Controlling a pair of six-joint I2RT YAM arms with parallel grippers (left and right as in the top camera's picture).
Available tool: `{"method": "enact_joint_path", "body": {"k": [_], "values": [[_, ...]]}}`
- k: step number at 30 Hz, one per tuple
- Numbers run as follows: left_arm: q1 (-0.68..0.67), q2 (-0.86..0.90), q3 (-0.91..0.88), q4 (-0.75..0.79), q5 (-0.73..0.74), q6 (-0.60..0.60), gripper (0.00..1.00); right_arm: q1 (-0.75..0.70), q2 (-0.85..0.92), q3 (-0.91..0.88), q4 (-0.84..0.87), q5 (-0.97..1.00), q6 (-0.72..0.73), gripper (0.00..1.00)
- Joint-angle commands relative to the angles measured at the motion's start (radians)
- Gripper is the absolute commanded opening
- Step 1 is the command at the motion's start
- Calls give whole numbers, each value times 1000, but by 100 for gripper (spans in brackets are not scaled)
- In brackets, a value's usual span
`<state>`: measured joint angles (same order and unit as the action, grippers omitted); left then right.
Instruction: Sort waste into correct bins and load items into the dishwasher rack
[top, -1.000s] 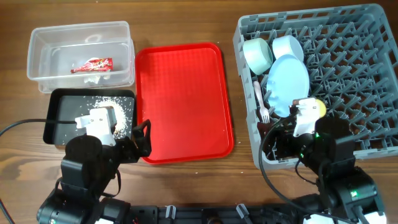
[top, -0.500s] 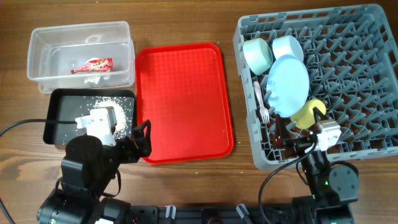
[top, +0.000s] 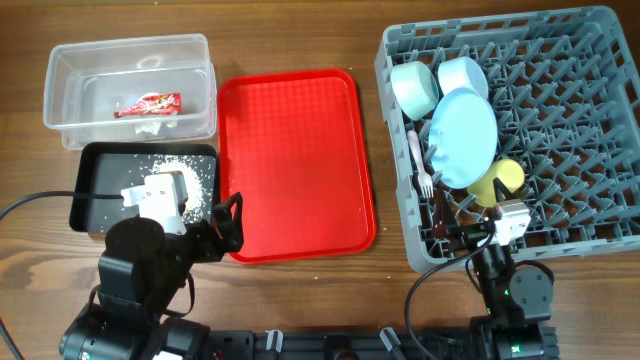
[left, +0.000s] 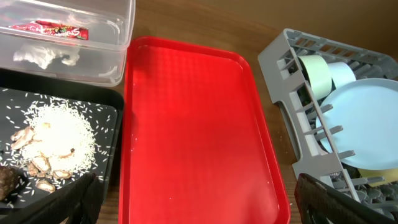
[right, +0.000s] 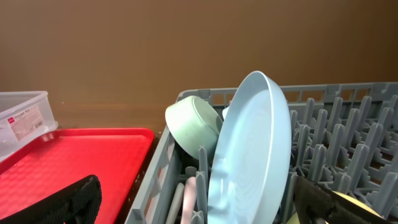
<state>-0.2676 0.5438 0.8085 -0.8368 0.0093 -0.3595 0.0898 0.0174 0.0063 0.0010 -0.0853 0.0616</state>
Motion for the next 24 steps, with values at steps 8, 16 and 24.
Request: {"method": "enact_joint_path", "body": {"k": [8, 16, 24], "values": [[-4, -4, -5, 2, 1, 8, 100, -5, -7, -1, 5, -13, -7, 100], [24, -19, -23, -30, -37, 20, 100, -5, -7, -1, 5, -13, -7, 100], [155, -348, -509, 445, 4, 19, 100, -5, -7, -1, 5, -13, -7, 100]]}}
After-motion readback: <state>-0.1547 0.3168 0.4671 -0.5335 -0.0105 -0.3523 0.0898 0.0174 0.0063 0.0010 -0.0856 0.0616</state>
